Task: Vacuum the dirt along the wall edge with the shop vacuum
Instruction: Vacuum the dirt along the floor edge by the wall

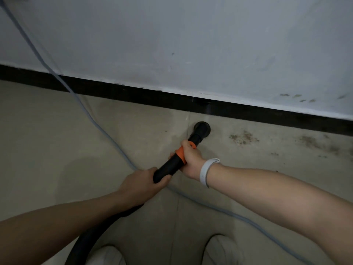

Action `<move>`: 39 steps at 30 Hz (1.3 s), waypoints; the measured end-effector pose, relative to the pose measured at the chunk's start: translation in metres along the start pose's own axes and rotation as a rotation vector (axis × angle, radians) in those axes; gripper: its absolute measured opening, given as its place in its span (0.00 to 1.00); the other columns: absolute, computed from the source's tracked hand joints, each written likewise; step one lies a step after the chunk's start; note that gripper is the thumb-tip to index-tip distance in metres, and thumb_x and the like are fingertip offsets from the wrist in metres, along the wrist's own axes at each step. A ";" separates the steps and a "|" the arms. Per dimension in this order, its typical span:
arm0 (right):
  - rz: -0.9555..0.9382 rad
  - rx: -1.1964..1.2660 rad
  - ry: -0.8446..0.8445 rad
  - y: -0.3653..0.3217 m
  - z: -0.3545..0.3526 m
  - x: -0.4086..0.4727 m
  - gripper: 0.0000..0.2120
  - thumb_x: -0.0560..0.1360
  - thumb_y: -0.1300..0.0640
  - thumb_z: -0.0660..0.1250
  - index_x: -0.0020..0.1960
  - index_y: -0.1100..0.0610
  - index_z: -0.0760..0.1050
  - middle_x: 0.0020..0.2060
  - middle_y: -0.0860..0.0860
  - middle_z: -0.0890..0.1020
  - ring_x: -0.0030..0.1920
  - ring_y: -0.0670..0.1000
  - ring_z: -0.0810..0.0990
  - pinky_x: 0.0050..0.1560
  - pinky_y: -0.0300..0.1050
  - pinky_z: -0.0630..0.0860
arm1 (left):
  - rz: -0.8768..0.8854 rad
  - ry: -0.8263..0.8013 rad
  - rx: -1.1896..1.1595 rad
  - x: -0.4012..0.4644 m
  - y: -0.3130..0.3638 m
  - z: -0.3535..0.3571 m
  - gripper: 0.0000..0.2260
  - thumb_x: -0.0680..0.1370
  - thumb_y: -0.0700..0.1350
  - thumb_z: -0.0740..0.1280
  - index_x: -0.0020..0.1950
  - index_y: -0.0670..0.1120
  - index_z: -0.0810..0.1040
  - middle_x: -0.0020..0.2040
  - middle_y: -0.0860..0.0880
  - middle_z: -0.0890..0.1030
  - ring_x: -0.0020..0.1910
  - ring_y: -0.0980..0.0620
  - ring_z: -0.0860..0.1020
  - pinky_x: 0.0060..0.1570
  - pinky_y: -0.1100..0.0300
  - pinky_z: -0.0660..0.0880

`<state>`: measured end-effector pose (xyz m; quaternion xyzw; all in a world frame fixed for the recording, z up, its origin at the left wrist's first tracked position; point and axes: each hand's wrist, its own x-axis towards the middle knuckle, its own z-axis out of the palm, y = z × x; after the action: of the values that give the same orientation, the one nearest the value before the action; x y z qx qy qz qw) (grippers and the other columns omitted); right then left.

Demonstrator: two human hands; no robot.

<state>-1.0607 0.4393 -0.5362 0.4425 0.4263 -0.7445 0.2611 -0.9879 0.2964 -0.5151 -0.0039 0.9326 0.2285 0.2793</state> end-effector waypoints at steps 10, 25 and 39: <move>-0.042 0.108 0.108 -0.019 -0.034 -0.004 0.09 0.76 0.58 0.64 0.53 0.59 0.66 0.35 0.56 0.73 0.31 0.55 0.76 0.34 0.49 0.77 | 0.139 -0.042 0.095 0.020 0.033 -0.001 0.18 0.76 0.64 0.56 0.42 0.50 0.70 0.32 0.54 0.71 0.35 0.50 0.74 0.33 0.59 0.67; 0.215 -0.225 -0.221 0.102 0.113 -0.013 0.22 0.74 0.55 0.67 0.65 0.58 0.65 0.46 0.56 0.74 0.32 0.54 0.80 0.39 0.52 0.81 | -0.338 0.153 -0.128 -0.083 -0.116 -0.019 0.16 0.76 0.61 0.59 0.40 0.50 0.73 0.30 0.49 0.78 0.29 0.50 0.77 0.32 0.57 0.72; 0.029 -0.222 -0.035 0.038 0.058 0.001 0.10 0.76 0.53 0.65 0.49 0.59 0.67 0.41 0.55 0.75 0.38 0.55 0.80 0.52 0.54 0.80 | -0.164 0.072 -0.093 -0.031 -0.044 -0.017 0.18 0.76 0.63 0.58 0.37 0.50 0.70 0.30 0.51 0.77 0.29 0.52 0.76 0.29 0.59 0.67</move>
<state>-1.0572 0.3701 -0.5378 0.4039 0.4952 -0.6964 0.3266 -0.9643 0.2464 -0.5051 -0.1017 0.9269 0.2477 0.2629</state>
